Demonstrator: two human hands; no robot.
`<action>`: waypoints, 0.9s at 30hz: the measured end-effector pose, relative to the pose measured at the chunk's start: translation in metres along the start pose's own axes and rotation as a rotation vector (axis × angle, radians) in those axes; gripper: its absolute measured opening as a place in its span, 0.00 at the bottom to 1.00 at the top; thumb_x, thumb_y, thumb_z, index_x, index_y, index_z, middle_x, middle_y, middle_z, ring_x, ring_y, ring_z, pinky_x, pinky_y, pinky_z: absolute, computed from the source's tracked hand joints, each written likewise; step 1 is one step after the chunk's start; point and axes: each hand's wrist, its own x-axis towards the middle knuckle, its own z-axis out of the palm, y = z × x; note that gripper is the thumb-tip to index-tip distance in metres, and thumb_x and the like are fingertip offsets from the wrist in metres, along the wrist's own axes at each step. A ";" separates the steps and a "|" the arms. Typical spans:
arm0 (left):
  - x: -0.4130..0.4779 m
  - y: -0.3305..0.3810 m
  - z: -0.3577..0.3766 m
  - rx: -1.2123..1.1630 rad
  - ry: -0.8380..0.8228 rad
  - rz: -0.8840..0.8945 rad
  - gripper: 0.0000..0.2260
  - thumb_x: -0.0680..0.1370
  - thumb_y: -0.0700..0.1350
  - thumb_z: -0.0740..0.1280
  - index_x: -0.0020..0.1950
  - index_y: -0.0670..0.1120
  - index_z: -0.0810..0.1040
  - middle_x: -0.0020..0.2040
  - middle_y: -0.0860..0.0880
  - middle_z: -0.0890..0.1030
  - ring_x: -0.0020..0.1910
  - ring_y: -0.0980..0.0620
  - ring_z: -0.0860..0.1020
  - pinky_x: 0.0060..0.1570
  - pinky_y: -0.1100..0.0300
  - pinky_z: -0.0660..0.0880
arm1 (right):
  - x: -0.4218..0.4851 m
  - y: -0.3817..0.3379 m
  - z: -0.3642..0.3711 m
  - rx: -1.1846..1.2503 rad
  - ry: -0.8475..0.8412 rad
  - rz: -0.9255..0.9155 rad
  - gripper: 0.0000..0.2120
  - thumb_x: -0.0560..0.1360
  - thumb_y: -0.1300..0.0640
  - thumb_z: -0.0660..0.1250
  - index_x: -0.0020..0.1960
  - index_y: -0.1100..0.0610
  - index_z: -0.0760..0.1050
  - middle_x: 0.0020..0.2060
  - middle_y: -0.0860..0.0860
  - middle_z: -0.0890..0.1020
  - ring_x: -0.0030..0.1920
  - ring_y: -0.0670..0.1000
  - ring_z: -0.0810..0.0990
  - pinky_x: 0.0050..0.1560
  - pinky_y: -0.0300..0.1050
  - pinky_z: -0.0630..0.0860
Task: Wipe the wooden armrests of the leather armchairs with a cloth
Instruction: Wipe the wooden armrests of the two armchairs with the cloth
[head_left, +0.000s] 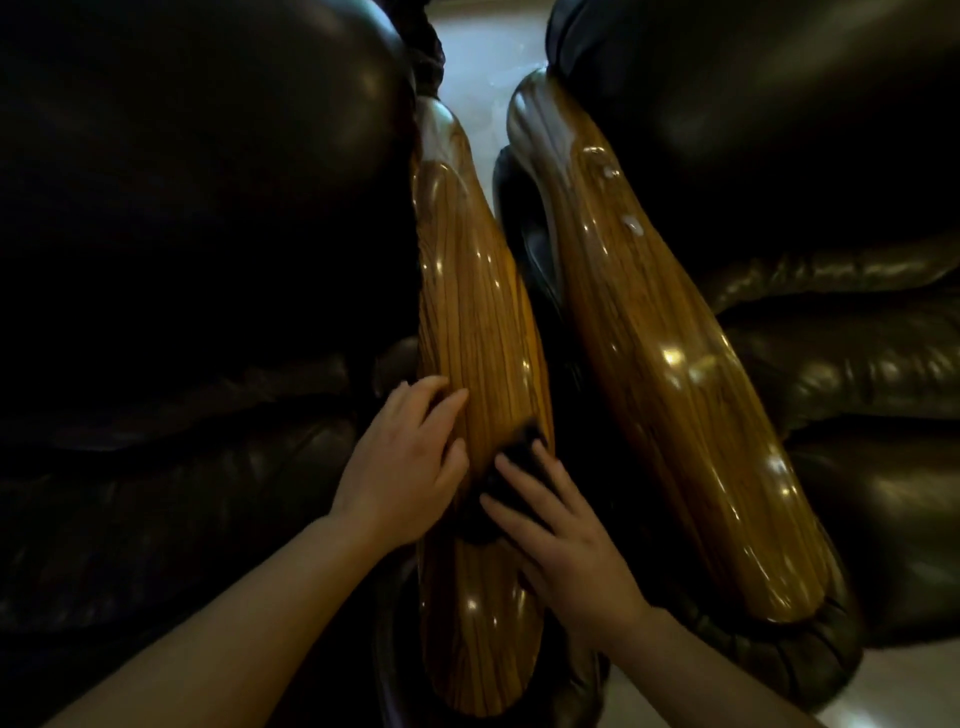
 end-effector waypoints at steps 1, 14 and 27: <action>0.008 0.004 0.001 0.031 0.012 0.004 0.25 0.80 0.55 0.53 0.76 0.48 0.64 0.75 0.49 0.62 0.75 0.49 0.61 0.71 0.45 0.67 | 0.016 -0.002 -0.003 0.045 0.070 0.098 0.23 0.80 0.53 0.64 0.74 0.48 0.67 0.79 0.47 0.58 0.80 0.58 0.50 0.74 0.64 0.60; 0.079 0.029 0.016 0.180 0.014 0.021 0.29 0.81 0.61 0.52 0.80 0.53 0.54 0.81 0.46 0.49 0.79 0.49 0.45 0.75 0.50 0.43 | -0.034 0.051 -0.112 0.287 0.454 0.652 0.16 0.81 0.50 0.60 0.66 0.49 0.76 0.68 0.43 0.74 0.69 0.43 0.70 0.69 0.42 0.66; 0.178 0.032 0.027 0.164 0.148 -0.277 0.31 0.80 0.65 0.52 0.80 0.56 0.49 0.82 0.47 0.44 0.79 0.49 0.40 0.76 0.45 0.38 | 0.086 0.139 -0.122 -0.225 0.124 0.604 0.25 0.82 0.42 0.50 0.77 0.45 0.60 0.79 0.50 0.57 0.79 0.56 0.50 0.78 0.58 0.48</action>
